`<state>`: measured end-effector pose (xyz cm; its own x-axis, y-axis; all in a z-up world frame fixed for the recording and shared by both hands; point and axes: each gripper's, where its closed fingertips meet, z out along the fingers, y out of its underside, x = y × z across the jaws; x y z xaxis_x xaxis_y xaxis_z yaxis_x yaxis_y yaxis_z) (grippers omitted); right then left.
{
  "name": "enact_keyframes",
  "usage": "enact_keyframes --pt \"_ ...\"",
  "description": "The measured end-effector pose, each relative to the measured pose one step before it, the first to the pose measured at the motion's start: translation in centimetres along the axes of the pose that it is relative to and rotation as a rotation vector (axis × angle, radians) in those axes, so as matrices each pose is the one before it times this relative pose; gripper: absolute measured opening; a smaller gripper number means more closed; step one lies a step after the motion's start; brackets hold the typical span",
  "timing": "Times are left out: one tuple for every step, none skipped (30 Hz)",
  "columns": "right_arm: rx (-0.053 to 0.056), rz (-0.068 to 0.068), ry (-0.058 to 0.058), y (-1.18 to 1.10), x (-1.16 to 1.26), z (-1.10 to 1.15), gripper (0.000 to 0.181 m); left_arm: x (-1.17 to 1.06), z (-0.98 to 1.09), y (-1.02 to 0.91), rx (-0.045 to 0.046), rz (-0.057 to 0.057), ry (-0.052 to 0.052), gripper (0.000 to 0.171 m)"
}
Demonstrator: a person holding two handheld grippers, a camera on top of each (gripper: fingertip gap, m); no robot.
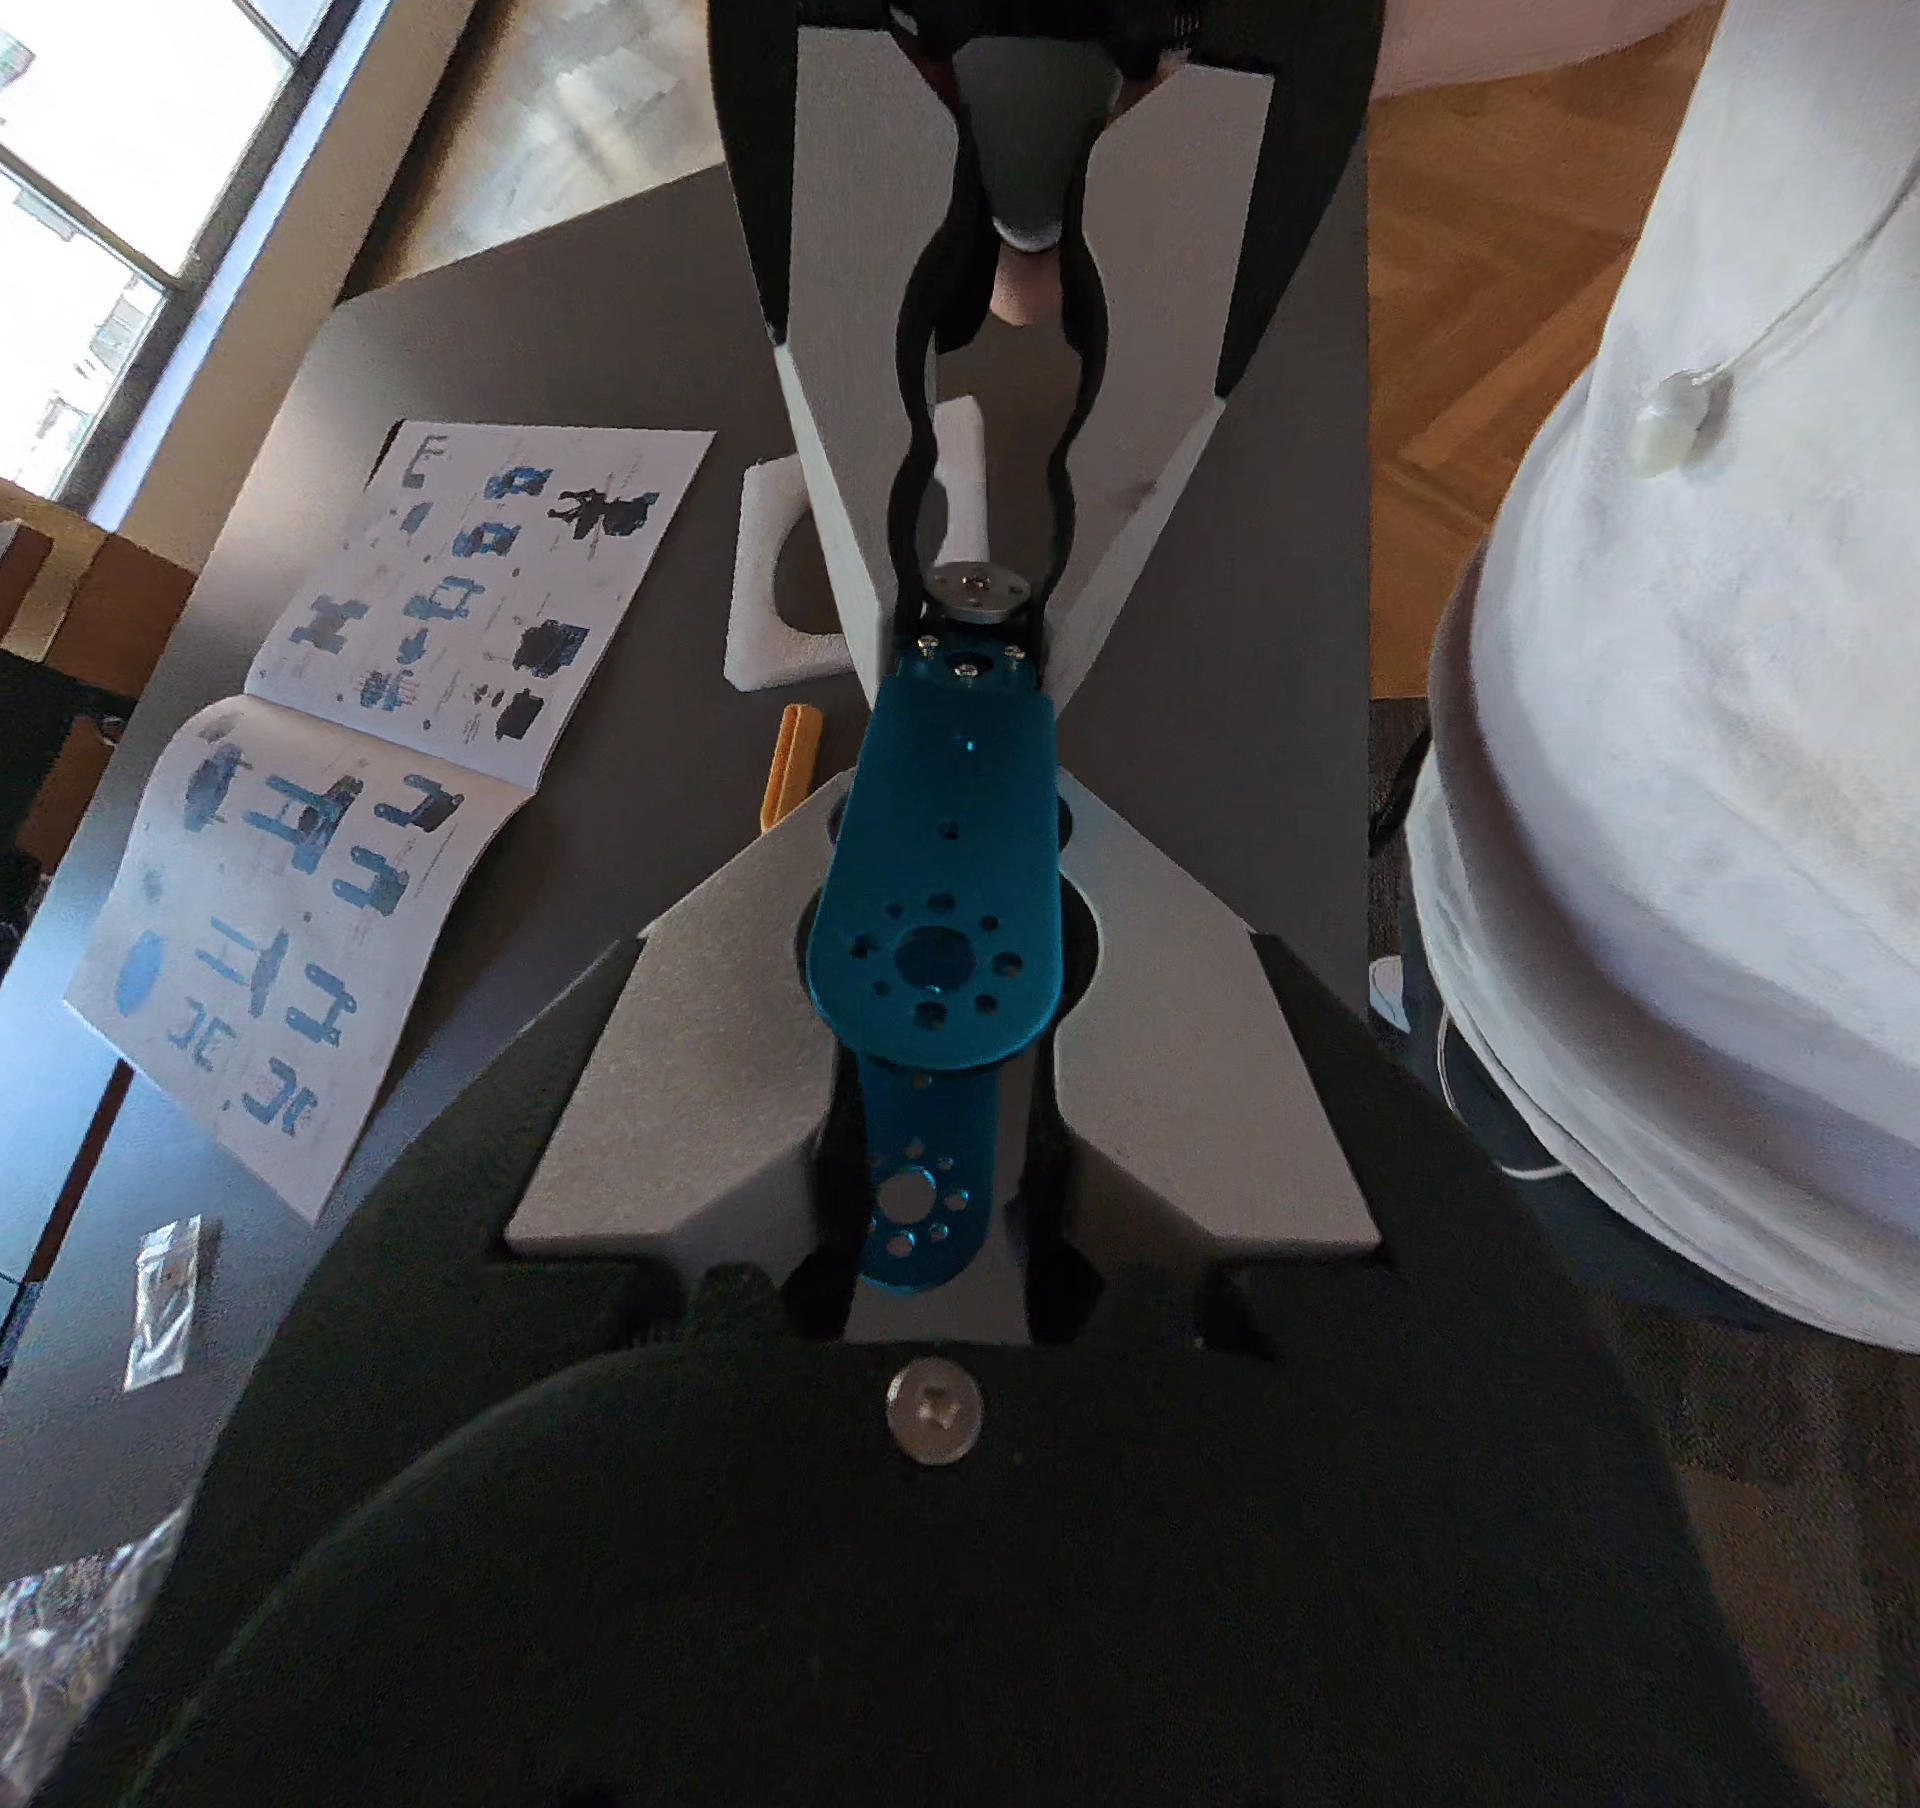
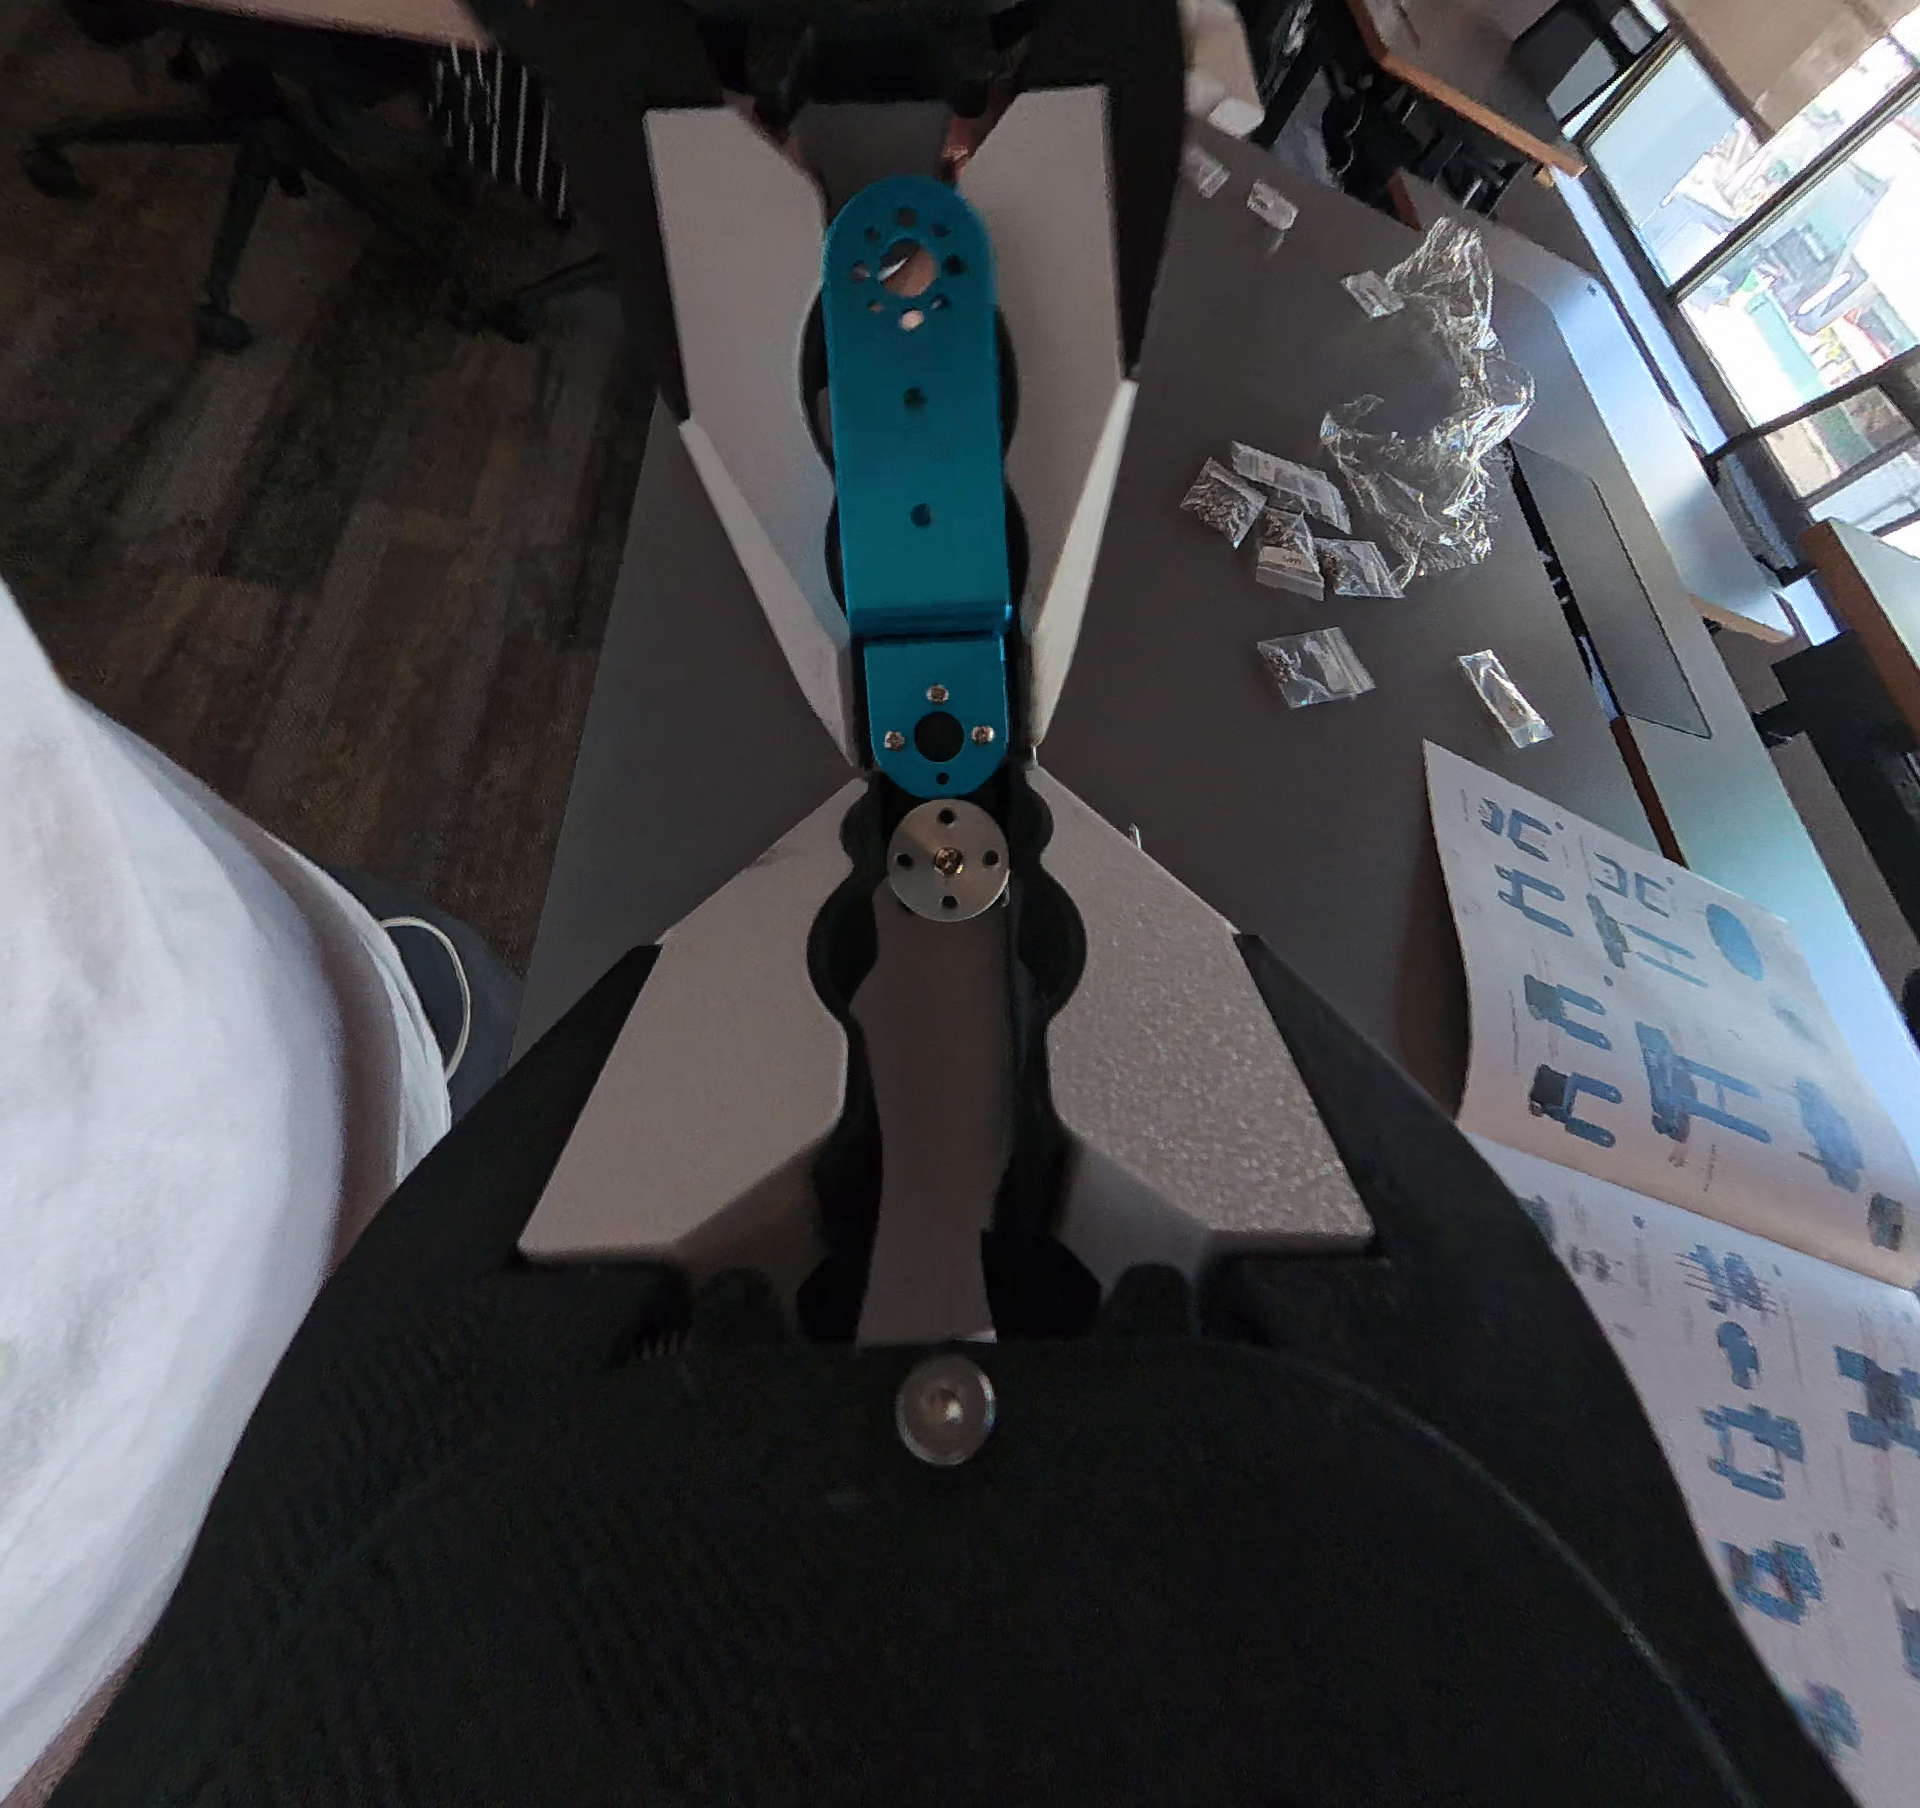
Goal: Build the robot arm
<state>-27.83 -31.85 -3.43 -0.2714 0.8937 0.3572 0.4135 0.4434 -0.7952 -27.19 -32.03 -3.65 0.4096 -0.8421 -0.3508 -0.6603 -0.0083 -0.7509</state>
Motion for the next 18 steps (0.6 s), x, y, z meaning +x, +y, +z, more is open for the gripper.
enact_keyframes --pt "0.0271 0.0150 -0.0229 0.279 -0.224 0.087 0.022 0.187 0.282 0.146 0.00314 -0.0261 -0.0123 0.028" --pt "0.0248 0.0301 -0.0257 0.329 -0.213 0.184 0.023 0.277 0.183 0.189 0.00205 -0.0390 -0.0011 0.028" --pt "0.0251 0.0314 -0.0199 0.305 -0.095 0.151 0.025 0.182 0.175 0.370 -0.00301 -0.0545 -0.0004 0.028" --pt "0.0298 0.0192 -0.0166 0.243 -0.096 0.068 0.028 0.121 0.090 0.477 0.00112 -0.0572 -0.0003 0.028" --pt "0.0308 0.0179 0.0045 0.234 0.206 -0.049 0.036 -0.016 -0.020 0.546 0.00777 -0.0494 -0.0063 0.028" --pt "0.0191 0.0214 0.0206 0.383 0.436 -0.177 0.044 -0.186 -0.174 0.550 0.01619 -0.0434 -0.0146 0.028" --pt "0.0097 0.0243 0.0157 0.509 0.359 -0.265 0.049 -0.290 -0.295 0.570 0.01741 -0.0465 -0.0152 0.027" --pt "0.0064 0.0303 0.0146 0.587 0.349 -0.302 0.049 -0.380 -0.394 0.580 0.01330 -0.0457 -0.0125 0.027" --pt "0.0040 0.0390 0.0248 0.660 0.524 -0.276 0.049 -0.506 -0.470 0.552 0.01165 -0.0394 -0.0154 0.027" --pt "0.0025 0.0447 0.0137 0.678 0.375 -0.152 0.048 -0.646 -0.521 0.445 0.01457 -0.0378 -0.0188 0.027" --pt "-0.0082 0.0492 -0.0060 0.758 0.094 0.021 0.049 -0.659 -0.519 0.289 0.02119 -0.0443 -0.0110 0.027" --pt "-0.0298 0.0346 -0.0323 0.894 -0.259 0.161 0.055 -0.479 -0.493 0.210 0.02193 -0.0416 0.0074 0.027" --pt "-0.0226 0.0363 -0.0052 0.639 0.112 0.393 0.055 -0.373 -0.478 0.155 0.02184 -0.0210 0.0130 0.027" --pt "-0.0169 0.0157 -0.0002 0.360 0.120 0.502 0.055 -0.482 -0.437 0.143 0.02036 -0.0009 0.0020 0.027" --pt "-0.0083 0.0019 0.0123 0.005 0.211 0.561 0.053 -0.540 -0.394 0.231 0.01039 0.0024 -0.0019 0.027" --pt "0.0022 -0.0122 0.0215 -0.296 0.283 0.553 0.048 -0.461 -0.311 0.327 -0.00132 -0.0042 0.0066 0.027" --pt "0.0112 -0.0221 0.0270 -0.475 0.355 0.552 0.047 -0.405 -0.256 0.311 -0.00306 -0.0132 0.0125 0.027" --pt "0.0048 -0.0283 0.0325 -0.322 0.488 0.530 0.045 -0.376 -0.233 0.223 0.00413 -0.0219 0.0155 0.027"
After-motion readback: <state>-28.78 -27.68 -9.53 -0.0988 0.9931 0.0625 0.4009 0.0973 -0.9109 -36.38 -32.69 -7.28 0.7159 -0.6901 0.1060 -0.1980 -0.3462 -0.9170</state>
